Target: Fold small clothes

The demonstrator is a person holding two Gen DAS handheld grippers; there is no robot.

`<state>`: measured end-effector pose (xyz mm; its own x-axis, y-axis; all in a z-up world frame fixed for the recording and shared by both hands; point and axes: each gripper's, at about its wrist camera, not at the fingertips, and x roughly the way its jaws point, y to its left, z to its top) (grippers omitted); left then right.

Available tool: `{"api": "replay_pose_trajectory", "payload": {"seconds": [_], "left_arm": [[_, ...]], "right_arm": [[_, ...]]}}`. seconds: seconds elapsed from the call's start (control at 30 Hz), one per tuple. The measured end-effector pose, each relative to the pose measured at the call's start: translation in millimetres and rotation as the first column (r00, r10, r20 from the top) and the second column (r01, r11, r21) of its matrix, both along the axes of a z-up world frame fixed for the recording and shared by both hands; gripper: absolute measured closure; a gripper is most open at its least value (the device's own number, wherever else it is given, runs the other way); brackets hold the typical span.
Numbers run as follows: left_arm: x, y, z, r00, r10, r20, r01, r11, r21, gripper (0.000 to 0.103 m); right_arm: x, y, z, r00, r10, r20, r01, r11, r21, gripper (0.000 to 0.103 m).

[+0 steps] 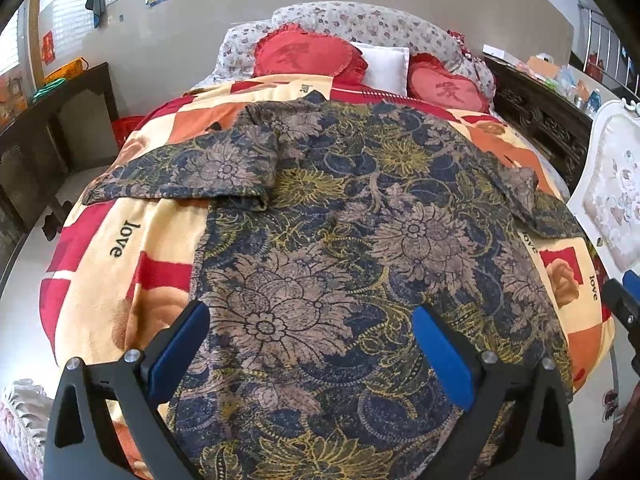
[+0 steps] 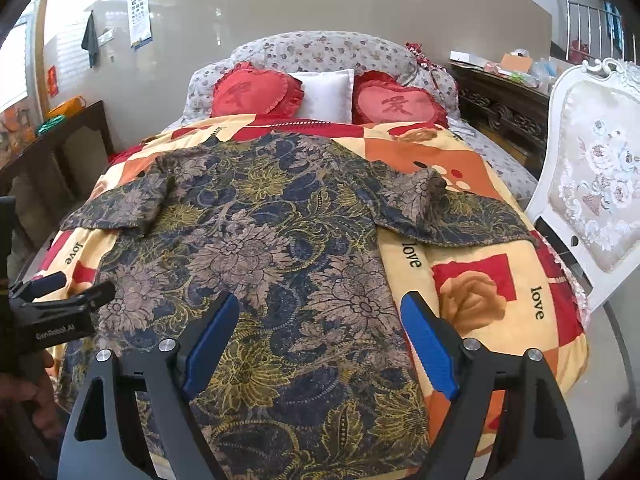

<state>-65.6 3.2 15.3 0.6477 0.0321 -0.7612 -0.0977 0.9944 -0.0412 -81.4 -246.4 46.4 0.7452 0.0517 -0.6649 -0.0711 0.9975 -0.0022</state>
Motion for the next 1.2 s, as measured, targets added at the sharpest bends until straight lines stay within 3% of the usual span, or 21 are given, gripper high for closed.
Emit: {"api": "replay_pose_trajectory", "payload": {"seconds": [0.8, 1.2], "left_arm": [[-24.1, 0.6, 28.4, 0.996, 0.006, 0.089, -0.006, 1.000, -0.001, 0.000], [-22.3, -5.1, 27.2, 0.995, 0.034, 0.097, -0.042, 0.996, 0.082, 0.000]], "right_arm": [[-29.0, -0.7, 30.5, 0.997, -0.009, 0.076, 0.010, 1.000, -0.023, 0.008], [-30.6, -9.7, 35.0, 0.996, -0.020, 0.084, 0.021, 1.000, -0.018, 0.008]]}}
